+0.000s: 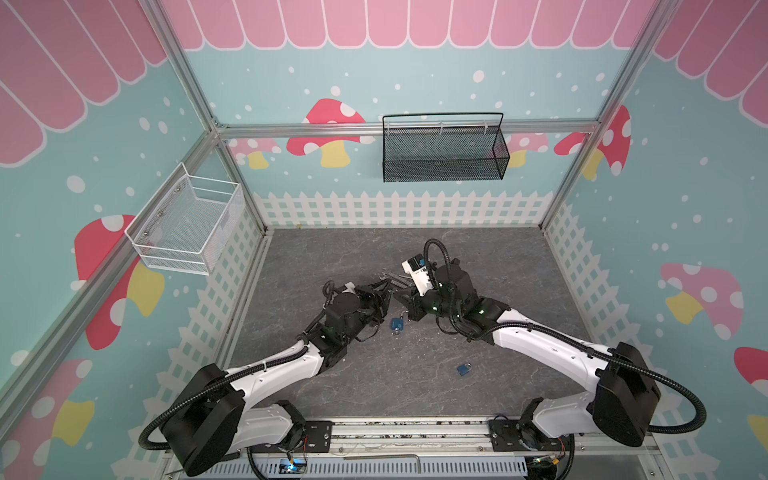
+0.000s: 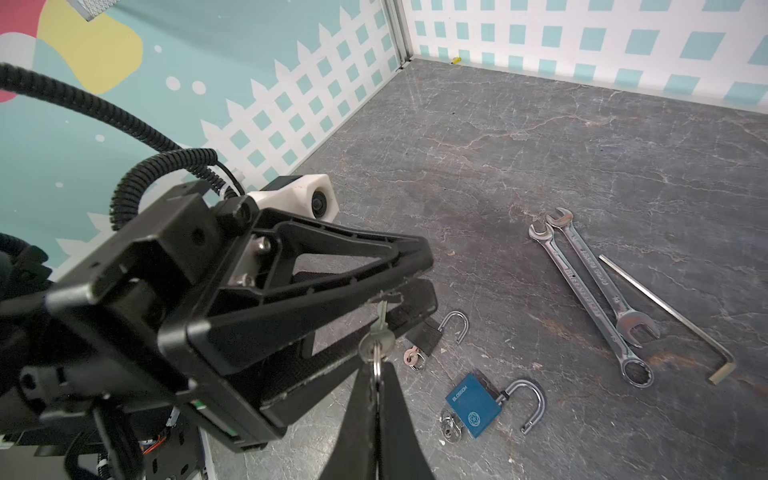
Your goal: Unlock with the key
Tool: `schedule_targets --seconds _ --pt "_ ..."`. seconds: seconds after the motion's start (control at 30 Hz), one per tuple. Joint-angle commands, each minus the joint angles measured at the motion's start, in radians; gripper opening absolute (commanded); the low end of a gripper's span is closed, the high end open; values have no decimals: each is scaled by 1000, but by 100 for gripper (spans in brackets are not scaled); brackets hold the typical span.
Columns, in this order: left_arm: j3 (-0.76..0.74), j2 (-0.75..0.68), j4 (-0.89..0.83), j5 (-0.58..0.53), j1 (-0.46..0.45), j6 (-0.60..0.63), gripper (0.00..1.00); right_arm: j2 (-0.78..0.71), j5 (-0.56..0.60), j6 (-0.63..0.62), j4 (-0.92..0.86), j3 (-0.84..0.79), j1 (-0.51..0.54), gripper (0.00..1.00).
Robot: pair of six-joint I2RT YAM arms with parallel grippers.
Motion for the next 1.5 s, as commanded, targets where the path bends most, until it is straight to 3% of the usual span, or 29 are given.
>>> schedule_targets --seconds 0.0,0.23,0.47,0.6,0.8,0.97,1.13,1.27,1.47 --pt "-11 -17 -2 -13 -7 -13 13 -25 4 -15 15 -7 -5 0" --pt "-12 -15 -3 -12 -7 -13 0 -30 5 -20 15 -6 -6 0" --pt "-7 -14 0 -17 -8 11 0 -46 9 -22 11 -7 -6 0" --pt "13 -10 21 -17 -6 99 0 -71 -5 -7 -1 -9 -19 23" --pt "55 11 93 22 7 338 0 -123 -191 59 0 -30 -105 41" --pt "88 68 224 115 20 526 0 -111 -490 177 56 -43 -205 46" --pt "153 153 328 257 22 643 0 -107 -625 332 189 -85 -264 49" --pt "201 209 390 345 18 688 0 -107 -645 400 263 -102 -286 49" --pt "206 215 417 358 14 731 0 -109 -643 492 355 -156 -338 49"
